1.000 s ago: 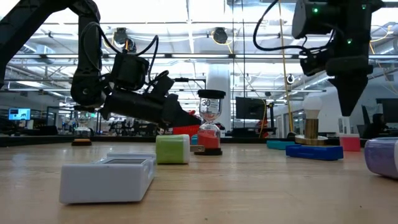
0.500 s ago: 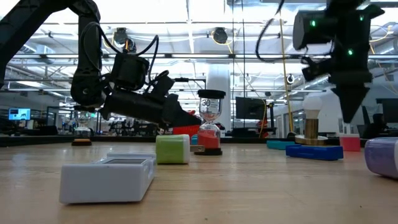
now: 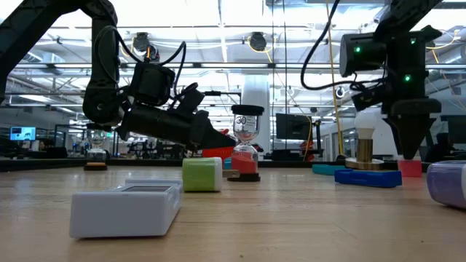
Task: Pick & Place Office items
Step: Put the red charger adapter into the black bin
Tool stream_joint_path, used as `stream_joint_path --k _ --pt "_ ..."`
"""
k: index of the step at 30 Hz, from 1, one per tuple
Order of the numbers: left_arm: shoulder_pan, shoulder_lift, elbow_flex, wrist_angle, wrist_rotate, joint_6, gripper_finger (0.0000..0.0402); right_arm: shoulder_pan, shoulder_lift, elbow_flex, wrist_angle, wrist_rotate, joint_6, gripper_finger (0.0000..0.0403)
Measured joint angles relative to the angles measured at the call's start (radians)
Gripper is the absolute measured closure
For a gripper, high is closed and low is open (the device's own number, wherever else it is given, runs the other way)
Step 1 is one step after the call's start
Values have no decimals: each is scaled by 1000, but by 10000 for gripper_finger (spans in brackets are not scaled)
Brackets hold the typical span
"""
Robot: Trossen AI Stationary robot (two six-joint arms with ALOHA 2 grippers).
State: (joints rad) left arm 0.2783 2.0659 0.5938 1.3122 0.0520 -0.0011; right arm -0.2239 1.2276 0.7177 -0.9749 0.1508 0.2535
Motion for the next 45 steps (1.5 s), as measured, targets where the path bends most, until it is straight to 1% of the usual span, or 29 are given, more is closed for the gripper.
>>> stream_joint_path --k 7,11,14,19,22,24,26,32,34,36,38,40,42,45 --pt "0 0 0 -1 0 0 378 -24 95 0 2 -3 -4 155" --pt "0 0 0 -1 0 0 378 -26 140 0 6 -25 -12 172" --pt "0 0 0 -1 0 1 378 -25 160 0 6 -25 -12 196" --pt "0 0 0 -1 0 1 378 -25 161 0 5 -26 -12 252" --pt "0 0 0 -1 0 1 378 -25 155 0 7 -25 -12 271" --pt "0 0 0 -1 0 1 378 -25 155 0 6 -25 -7 270" --pt "0 0 0 -1 0 1 378 -25 155 0 7 -25 -1 254" --pt "0 0 0 -1 0 1 378 -25 155 6 6 -25 -6 159" --pt "0 0 0 -1 0 1 378 -25 155 9 11 -25 -12 135" --pt "0 0 0 -1 0 1 378 -25 155 9 11 -36 -17 121" --pt "0 0 0 -1 0 1 378 -25 155 9 16 -58 -25 117" --pt "0 0 0 -1 0 1 378 -25 155 9 30 -75 -26 122" --pt "0 0 0 -1 0 1 378 -25 155 9 45 -77 -16 137" --pt "0 0 0 -1 0 1 378 -25 155 9 68 -77 8 172"
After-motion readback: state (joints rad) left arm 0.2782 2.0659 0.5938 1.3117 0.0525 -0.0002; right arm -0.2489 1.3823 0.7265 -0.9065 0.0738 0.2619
